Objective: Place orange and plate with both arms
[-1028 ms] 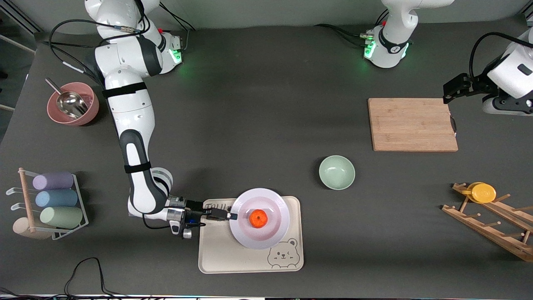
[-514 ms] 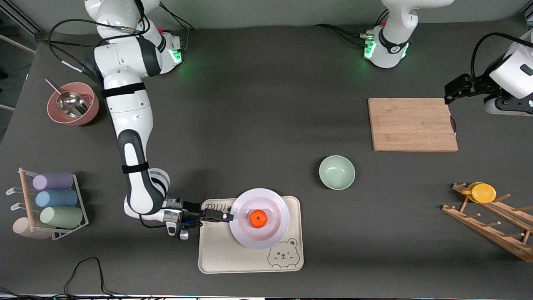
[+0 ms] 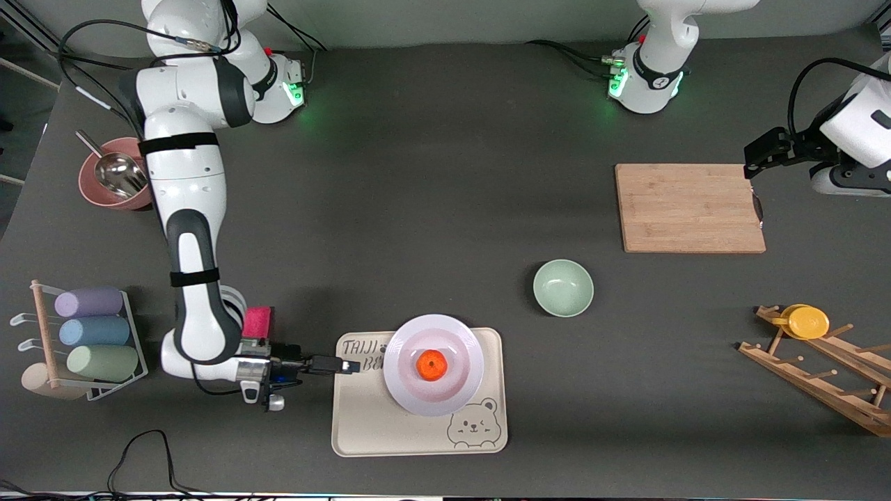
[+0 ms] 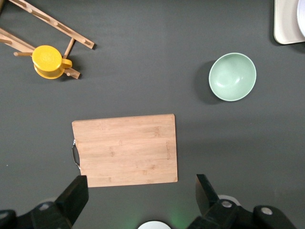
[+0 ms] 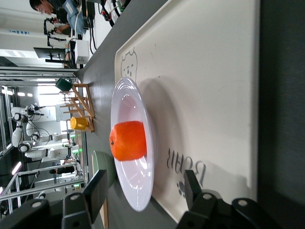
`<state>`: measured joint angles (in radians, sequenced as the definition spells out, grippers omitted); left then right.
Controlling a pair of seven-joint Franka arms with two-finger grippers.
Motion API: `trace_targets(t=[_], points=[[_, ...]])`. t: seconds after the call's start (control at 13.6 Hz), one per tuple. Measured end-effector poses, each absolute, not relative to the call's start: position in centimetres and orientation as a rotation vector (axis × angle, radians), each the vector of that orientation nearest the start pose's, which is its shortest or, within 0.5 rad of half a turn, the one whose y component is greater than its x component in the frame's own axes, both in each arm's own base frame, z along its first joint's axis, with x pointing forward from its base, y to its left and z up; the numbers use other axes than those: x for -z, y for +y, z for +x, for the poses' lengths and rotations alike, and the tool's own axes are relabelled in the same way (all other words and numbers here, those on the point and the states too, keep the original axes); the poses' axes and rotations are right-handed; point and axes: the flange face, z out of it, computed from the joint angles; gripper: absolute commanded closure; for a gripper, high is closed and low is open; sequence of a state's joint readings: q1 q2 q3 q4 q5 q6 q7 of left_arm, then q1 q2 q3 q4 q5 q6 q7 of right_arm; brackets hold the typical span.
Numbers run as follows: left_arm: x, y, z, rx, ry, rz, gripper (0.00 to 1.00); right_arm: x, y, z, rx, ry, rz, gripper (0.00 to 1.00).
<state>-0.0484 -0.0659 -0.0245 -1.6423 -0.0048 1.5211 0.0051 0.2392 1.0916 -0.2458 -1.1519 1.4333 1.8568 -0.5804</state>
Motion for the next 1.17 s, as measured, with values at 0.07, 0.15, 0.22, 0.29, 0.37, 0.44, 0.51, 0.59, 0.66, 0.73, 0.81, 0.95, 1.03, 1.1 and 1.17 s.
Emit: trace_targets(t=[0.07,0.15,0.22,0.29,0.37,0.44,0.51,0.59,0.66,0.73,0.81,0.95,1.03,1.1,1.17], points=[[-62.3,-4.0,52.8,-0.074,0.123,-3.14,0.0,-15.7,11.5,74.5,0.008,0.023,-2.094,0.25],[-62.3,-4.0,52.9,-0.062,0.123,-3.141,0.0,-16.8,9.8,74.5,-0.004,0.002,-2.128,0.24],[-62.3,-4.0,53.0,-0.051,0.123,-3.141,0.0,-18.1,7.9,74.4,-0.014,-0.021,-2.171,0.22],[-62.3,-4.0,53.0,-0.049,0.123,-3.141,0.0,-19.8,6.1,74.1,-0.02,-0.045,-2.222,0.2],[-62.3,-4.0,53.0,-0.048,0.123,-3.141,0.0,-21.8,4.4,73.7,-0.033,-0.065,-2.274,0.16],[-62.3,-4.0,53.0,-0.045,0.123,-3.142,0.0,-24.1,2.8,73.1,-0.051,-0.096,-2.324,0.13],[-62.3,-4.0,53.1,-0.042,0.123,-3.142,0.0,-26.9,1.3,72.3,-0.071,-0.137,-2.376,0.12],[-62.3,-4.0,53.1,-0.042,0.123,-3.141,0.0,-30.0,-0.4,71.5,-0.086,-0.185,-2.438,0.05],[-62.2,-4.0,53.2,-0.043,0.123,-3.142,0.0,-33.3,-2.1,70.6,-0.101,-0.23,-2.498,0.0],[-62.2,-4.0,53.2,-0.044,0.123,-3.142,0.0,-36.6,-3.7,69.5,-0.114,-0.269,-2.559,0.0],[-62.1,-4.0,53.2,-0.046,0.123,-3.141,0.0,-39.8,-5.3,68.4,-0.119,-0.305,-2.624,0.0],[-62.0,-4.0,53.3,-0.05,0.123,-3.141,0.0,-45.8,-7.6,66.0,-0.105,-0.367,-2.751,0.0],[-61.9,-4.0,53.3,-0.052,0.123,-3.141,0.0,-48.7,-8.3,64.7,-0.092,-0.392,-2.815,0.0],[-61.8,-4.0,53.4,-0.054,0.123,-3.141,0.0,-51.3,-8.7,63.5,-0.079,-0.392,-2.874,0.0],[-61.8,-4.0,53.4,-0.057,0.123,-3.141,0.0,-53.6,-8.6,62.3,-0.067,-0.376,-2.923,0.0]])
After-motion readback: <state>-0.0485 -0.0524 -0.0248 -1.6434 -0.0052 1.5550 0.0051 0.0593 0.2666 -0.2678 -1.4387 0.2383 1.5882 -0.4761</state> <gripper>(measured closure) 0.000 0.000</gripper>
